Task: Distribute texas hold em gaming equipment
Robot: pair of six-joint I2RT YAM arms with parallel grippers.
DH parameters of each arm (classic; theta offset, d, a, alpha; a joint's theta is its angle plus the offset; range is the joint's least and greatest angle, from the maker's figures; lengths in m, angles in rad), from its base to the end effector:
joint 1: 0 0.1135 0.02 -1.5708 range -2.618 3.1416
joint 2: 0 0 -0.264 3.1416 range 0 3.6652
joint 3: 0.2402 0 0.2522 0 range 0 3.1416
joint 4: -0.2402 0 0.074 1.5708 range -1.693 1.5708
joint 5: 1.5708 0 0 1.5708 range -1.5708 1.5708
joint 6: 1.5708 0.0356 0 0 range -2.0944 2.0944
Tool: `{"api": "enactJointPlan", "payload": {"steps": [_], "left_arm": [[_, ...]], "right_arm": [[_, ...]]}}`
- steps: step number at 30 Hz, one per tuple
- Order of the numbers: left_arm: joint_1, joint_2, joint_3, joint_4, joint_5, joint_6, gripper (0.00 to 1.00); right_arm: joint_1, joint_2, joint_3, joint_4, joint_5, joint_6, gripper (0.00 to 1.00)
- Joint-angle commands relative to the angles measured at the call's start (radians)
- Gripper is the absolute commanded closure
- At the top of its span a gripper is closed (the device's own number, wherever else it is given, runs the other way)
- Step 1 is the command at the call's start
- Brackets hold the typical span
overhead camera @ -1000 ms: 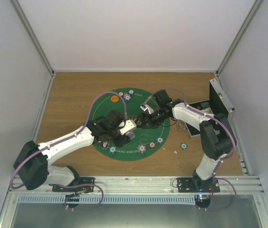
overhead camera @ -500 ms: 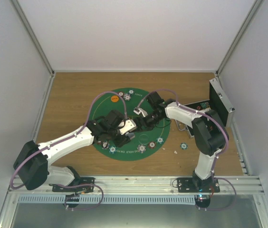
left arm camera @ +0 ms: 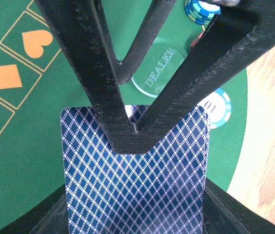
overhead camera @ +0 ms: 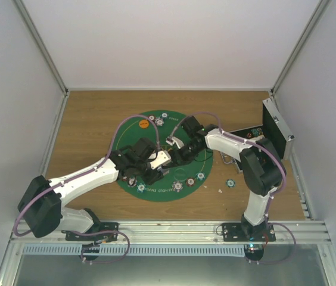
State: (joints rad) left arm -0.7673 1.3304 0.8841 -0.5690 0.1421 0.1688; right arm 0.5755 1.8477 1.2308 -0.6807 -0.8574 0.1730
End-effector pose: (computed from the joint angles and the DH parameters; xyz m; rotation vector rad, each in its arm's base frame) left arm 0.1848 -0.1852 0.2255 1.2312 2.3175 -0.3990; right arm 0.2814 0.2147 0.1810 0.7239 -2.6782 -1.3170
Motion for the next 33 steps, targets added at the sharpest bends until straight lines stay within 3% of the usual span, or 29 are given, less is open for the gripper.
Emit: {"api": "enactJointPlan", "payload": {"steps": [1,10,22,33], "left_arm": [[0.011,0.004,0.004,0.028,0.016,0.013,0.43],[0.011,0.003,0.006,0.025,0.012,0.017,0.43],[0.012,0.019,0.013,0.021,0.001,0.019,0.43],[0.012,0.017,0.016,0.022,0.002,0.023,0.43]], "right_arm": [[0.008,-0.016,0.018,-0.003,0.107,-0.006,0.31],[-0.042,-0.051,-0.001,-0.011,0.109,-0.017,0.34],[-0.028,-0.033,0.018,-0.001,-0.118,-0.054,0.43],[0.016,0.029,0.063,-0.016,-0.051,-0.044,0.48]]}}
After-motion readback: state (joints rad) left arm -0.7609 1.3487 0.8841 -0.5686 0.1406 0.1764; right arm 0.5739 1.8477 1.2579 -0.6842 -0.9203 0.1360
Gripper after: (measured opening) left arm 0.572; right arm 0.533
